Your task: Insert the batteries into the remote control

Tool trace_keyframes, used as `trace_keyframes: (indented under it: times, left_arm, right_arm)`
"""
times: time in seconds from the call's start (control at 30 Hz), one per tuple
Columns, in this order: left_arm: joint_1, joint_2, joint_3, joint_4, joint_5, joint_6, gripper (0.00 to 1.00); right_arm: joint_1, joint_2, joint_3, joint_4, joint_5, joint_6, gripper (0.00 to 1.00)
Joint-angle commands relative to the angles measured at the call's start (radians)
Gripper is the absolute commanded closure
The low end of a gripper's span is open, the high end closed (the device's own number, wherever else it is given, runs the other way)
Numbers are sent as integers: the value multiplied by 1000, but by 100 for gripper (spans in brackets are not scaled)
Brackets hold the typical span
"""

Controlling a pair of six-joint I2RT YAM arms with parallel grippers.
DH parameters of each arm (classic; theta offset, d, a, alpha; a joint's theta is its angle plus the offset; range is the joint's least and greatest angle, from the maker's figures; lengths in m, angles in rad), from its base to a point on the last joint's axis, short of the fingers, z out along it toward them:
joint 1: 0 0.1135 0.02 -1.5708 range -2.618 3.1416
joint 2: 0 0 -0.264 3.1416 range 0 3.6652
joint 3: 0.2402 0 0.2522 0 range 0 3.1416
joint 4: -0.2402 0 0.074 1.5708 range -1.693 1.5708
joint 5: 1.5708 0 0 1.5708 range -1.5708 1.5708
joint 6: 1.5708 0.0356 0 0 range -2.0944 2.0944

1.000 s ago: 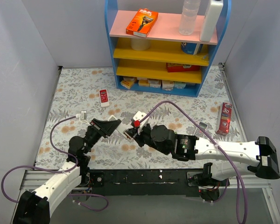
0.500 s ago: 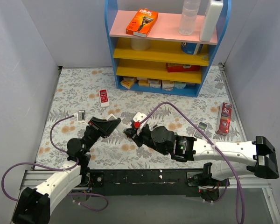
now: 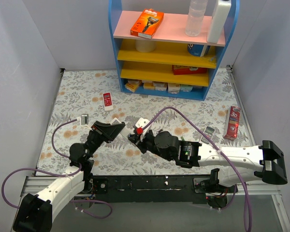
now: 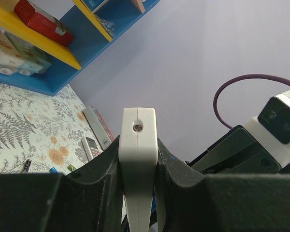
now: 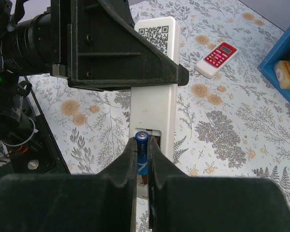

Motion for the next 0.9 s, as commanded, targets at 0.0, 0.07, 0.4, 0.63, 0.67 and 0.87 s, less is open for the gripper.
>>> trace_keyframes:
  times: [0.0,0.07,0.4,0.63,0.67,0.87]
  left_arm:
    - [-3,-4,-36,51,9,-4,100]
    - [-5,-4,-36,51,10,-4,100]
    - [-3,-12,-34,49,18,-1,100]
    - [-3,-18,-31,51,21,-1,100]
    - [-3,-18,-30,49,22,2,100]
    - [-3,-23,-23,37,36,6,100]
  right_arm:
    - [-2,8,36,-35,31,-8,99]
    - [-2,6,38,-39,48,-7,99]
    - [-2,26,52,-73,55,-7,99]
    - [-2,58,82,-127,69,15,99]
    - [-2,60,85,-133,78,16,99]
    - [-2,58,76,-143,115,12,99]
